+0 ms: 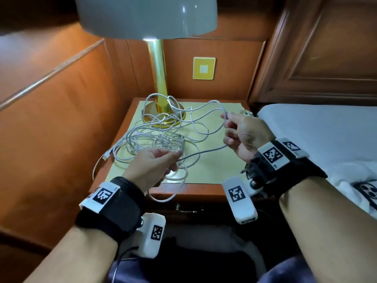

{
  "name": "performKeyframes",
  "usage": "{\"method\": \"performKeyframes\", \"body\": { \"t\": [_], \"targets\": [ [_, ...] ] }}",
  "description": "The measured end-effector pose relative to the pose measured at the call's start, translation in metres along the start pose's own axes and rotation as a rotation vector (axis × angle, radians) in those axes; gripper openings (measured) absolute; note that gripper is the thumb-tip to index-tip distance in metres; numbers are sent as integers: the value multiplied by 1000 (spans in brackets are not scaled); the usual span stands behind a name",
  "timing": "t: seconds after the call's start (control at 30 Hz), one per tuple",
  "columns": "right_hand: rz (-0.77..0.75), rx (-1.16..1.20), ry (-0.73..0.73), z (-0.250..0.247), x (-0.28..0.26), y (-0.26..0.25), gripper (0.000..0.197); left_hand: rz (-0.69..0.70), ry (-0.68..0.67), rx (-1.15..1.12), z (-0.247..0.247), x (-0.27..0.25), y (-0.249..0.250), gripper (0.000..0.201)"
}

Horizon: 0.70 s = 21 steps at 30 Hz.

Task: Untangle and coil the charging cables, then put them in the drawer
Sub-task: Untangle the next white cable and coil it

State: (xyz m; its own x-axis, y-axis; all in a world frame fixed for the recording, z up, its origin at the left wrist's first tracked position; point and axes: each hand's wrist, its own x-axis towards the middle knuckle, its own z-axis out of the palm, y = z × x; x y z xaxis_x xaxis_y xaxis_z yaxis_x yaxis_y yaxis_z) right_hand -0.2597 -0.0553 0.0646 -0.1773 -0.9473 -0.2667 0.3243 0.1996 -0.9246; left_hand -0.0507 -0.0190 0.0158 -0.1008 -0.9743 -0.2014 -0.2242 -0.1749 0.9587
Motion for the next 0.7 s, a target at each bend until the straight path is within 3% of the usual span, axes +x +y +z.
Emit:
{"method": "performKeyframes", "body": {
  "t": [0.07,0.13,0.2,0.3,0.37,0.5,0.6,0.7],
  "targets": [
    [-173,-247,92,-3,0,-4,24,48,15,63,6,3,-2,33],
    [-364,-524,79,-4,-5,-6,24,120,45,91,13,5,1,20],
    [-475,-727,-24,-1,-14,-4,24,201,86,51,21,7,8,12],
    [-486,-885,-216,4,-25,0,23,198,79,-216,29,14,20,16],
    [-475,-880,-277,3,-29,-1,22,140,52,-370,32,16,27,14],
    [-414,-872,-248,-2,-31,-1,23,51,-15,-687,27,21,29,15],
    [-365,-811,10,-11,-24,-2,34,99,28,-879,15,27,28,19],
    [-257,-379,267,-18,-22,-13,25,154,230,-953,-3,35,26,17]
  ]
}}
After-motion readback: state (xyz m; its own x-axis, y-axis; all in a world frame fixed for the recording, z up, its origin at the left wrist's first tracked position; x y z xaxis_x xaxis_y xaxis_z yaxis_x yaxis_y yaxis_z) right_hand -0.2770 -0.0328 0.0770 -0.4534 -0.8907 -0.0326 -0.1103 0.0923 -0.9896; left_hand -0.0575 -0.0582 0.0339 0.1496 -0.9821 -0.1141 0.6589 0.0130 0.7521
